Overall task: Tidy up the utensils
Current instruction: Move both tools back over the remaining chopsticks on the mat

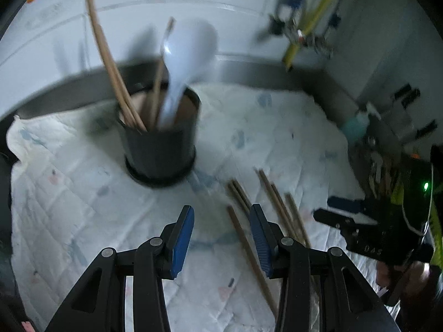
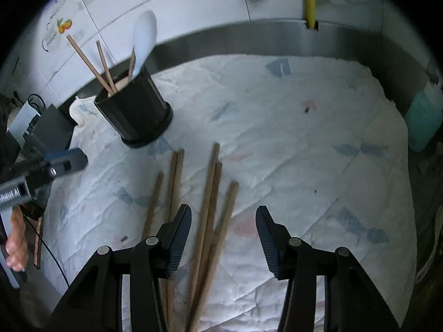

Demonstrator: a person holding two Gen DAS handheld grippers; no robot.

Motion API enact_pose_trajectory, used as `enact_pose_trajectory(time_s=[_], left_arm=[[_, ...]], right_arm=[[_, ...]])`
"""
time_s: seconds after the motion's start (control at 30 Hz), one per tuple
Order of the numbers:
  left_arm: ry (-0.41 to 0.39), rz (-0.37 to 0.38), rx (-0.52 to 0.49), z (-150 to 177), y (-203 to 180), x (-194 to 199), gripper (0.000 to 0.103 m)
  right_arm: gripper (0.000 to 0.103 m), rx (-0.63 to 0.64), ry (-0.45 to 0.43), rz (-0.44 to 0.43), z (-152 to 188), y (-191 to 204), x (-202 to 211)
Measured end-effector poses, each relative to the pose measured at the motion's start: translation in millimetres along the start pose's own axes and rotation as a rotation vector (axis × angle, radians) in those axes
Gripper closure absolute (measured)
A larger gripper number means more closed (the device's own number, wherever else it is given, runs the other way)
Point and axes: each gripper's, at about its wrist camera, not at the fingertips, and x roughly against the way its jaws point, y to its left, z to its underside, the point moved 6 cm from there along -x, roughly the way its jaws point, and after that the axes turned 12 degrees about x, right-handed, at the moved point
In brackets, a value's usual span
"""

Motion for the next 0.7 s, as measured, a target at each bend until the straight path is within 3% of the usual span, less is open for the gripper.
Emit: enact_pose_trajectory(time_s=[0.1,0.2,0.37,0.7], left_arm=[[0.042,-0.01,-0.025,15.7,-6.4,-19.8,0.07],[0.091,-0.002,-0.034,26.8,-12.4,-40.4,0.076],[0.131,0.003,-0.02,32.7,-16.0,-67.4,0.076],[0.172,0.002,0.014,24.1,-16.9,-104.6,0.077]], right_arm=[[0.065,-0.014,0.01,-0.002,5.1,-1.3,-5.6],[0.067,-0.025,0.014,-0.004,8.0,-2.8,-9.7],[0.073,-0.044,0.018,-0.009,8.5,-5.4,-15.9],[0.073,-0.05,0.027,-0.011,6.5,-5.5,-21.6]])
